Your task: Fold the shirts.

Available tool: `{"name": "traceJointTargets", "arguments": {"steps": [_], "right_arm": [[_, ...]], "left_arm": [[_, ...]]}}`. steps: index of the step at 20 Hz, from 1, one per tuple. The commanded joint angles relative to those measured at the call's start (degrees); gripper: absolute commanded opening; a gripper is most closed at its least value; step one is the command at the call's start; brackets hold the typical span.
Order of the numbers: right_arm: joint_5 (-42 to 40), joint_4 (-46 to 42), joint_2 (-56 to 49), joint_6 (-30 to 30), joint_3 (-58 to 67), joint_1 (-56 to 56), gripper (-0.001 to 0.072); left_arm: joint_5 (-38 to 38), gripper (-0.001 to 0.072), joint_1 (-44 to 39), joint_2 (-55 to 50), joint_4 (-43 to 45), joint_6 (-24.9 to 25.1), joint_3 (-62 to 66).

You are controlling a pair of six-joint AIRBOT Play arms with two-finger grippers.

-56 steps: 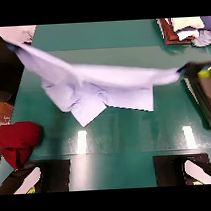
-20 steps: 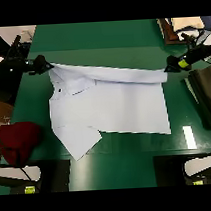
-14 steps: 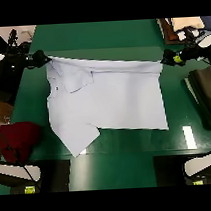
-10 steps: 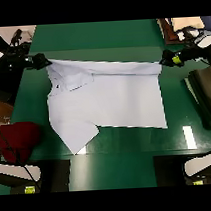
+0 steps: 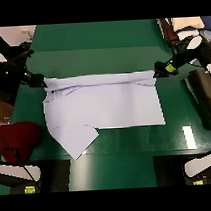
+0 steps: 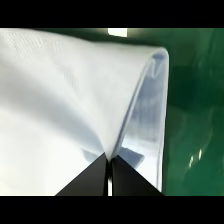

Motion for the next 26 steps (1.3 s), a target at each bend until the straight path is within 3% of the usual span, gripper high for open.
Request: {"name": "traceJointTargets", "arguments": {"steps": [1,9,10,11,12,13,18,26], "right_arm": [[4.8,-2.9,0.0,1.0,0.0,0.3,0.0016],[4.3,-2.6,-0.4,1.0,-0.6,0.4,0.002],[4.3,-2.4,-0.4,1.0,-1.4,0.4,0.0023],[4.5,-2.4,-0.4,1.0,-2.6,0.4,0.0101],[4.7,-2.4,-0.4,1.0,-3.8,0.4,0.0299],[5.1,-2.5,-0.4,0.9,-4.8,0.3,0.0372],[6.9,-2.5,5.9,-1.9,-10.2,-1.9,0.0371],[2.1,-2.4,18.4,-3.6,-25.2,-7.5,0.0371]], "left_arm": [[-2.5,0.0023,0.0,0.0,4.3,-0.6,-2.4],[-3.2,0.0027,0.0,0.0,5.7,-1.9,-2.5],[-3.4,0.0203,0.0,0.0,5.7,-2.9,-2.5],[-3.6,0.0475,0.0,0.0,5.7,-3.9,-2.5],[-3.6,0.0544,0.0,0.0,5.7,-4.8,-2.4],[-4.1,0.0544,0.0,0.1,5.7,-5.1,-2.4],[-4.3,0.0543,0.9,7.2,6.8,-8.2,-6.8],[-0.5,0.0544,0.8,34.5,4.7,-18.6,-42.3]]}}
